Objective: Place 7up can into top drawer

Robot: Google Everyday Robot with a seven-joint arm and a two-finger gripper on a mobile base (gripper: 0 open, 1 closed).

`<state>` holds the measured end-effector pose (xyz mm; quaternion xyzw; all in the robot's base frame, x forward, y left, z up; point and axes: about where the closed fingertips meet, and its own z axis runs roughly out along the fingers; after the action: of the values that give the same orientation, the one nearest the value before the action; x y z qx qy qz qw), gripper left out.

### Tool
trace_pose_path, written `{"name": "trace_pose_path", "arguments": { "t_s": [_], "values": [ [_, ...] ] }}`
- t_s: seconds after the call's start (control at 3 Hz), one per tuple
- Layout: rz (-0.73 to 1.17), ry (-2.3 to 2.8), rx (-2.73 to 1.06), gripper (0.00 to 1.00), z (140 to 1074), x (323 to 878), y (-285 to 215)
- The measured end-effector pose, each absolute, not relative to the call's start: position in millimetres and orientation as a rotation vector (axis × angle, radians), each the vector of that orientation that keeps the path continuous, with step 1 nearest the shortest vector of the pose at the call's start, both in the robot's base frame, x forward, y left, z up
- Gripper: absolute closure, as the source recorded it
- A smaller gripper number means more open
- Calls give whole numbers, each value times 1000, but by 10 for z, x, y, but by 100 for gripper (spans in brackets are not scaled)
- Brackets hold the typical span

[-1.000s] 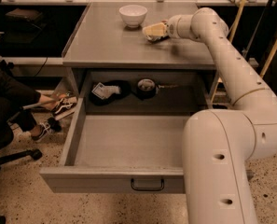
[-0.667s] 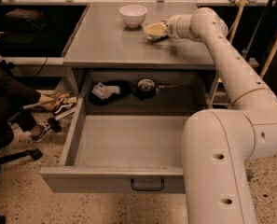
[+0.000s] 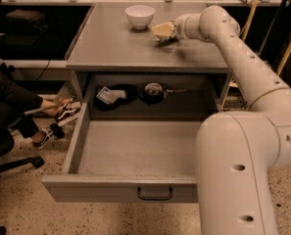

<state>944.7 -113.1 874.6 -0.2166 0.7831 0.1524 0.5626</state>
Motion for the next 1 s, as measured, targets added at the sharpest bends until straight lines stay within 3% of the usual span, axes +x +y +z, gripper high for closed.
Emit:
{"name": "trace_pose_path", "arguments": {
  "t_s": [0.33, 0.67, 1.0],
  "values": [
    [186, 1785, -472, 100, 9493, 9321, -1170],
    [51, 1732, -421, 100, 10047, 9149, -1488],
    [51, 1733, -419, 100, 10049, 9144, -1501]
  ]
}}
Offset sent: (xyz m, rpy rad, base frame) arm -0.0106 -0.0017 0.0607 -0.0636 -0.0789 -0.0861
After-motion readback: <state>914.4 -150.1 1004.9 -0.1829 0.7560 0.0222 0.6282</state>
